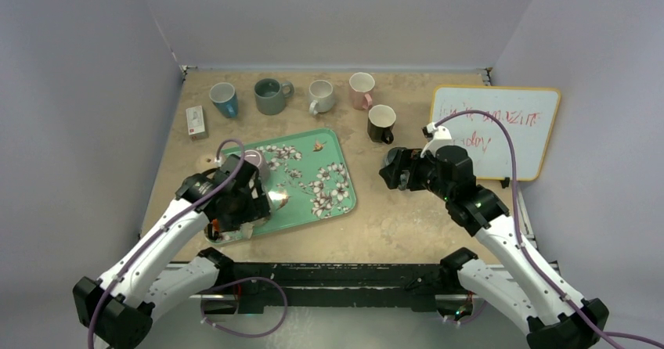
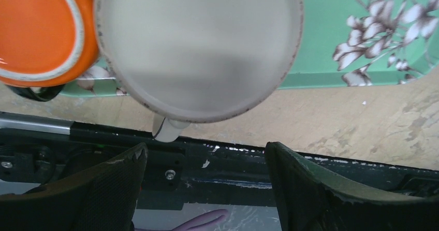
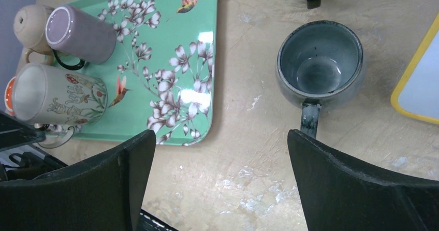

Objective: Turn the mug right side up
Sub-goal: Turn over the cup on the tray.

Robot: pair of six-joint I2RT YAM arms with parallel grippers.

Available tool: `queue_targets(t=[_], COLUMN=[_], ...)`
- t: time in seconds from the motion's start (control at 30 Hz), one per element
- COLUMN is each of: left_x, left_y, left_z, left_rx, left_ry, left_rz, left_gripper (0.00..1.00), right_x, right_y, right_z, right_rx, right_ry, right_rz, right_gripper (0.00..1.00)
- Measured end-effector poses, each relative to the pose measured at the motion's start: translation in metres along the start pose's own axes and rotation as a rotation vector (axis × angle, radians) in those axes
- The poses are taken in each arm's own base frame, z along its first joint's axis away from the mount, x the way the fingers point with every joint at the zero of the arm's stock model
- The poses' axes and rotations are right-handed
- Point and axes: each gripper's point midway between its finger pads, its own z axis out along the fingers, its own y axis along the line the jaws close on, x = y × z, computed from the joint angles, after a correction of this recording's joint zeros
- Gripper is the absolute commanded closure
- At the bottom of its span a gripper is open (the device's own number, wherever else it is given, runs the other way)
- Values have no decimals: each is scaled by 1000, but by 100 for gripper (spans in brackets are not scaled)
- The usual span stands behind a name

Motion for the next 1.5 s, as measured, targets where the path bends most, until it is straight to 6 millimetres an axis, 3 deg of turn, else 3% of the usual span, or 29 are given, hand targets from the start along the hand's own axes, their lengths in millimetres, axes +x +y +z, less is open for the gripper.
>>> queue_targets(t=[0.17, 0.47, 0.67, 0.97, 1.33, 1.5], left_x=[5, -8, 0, 0, -11, -12], left_y=[-1, -23, -39, -32, -29, -27], left_z=[18, 35, 48, 62, 68, 72], left_rx=[-37, 29, 38, -79, -152, -179], left_ry=[49, 1, -16, -63, -169, -186], left_rz=[-10, -3, 57, 50, -23, -29], left_gripper=[21, 44, 51, 65, 69, 83], right_x=[-2, -1, 0, 8, 12, 16], right_y=[1, 0, 0, 0, -2, -3], right_z=[-2, -1, 0, 3, 6, 6], right_rx=[-5, 0, 0, -12, -12, -9], right_ry=[-12, -10, -1, 20, 30, 36], right_rz=[-1, 0, 0, 1, 2, 3], right_gripper=[1, 1, 1, 1, 1, 1])
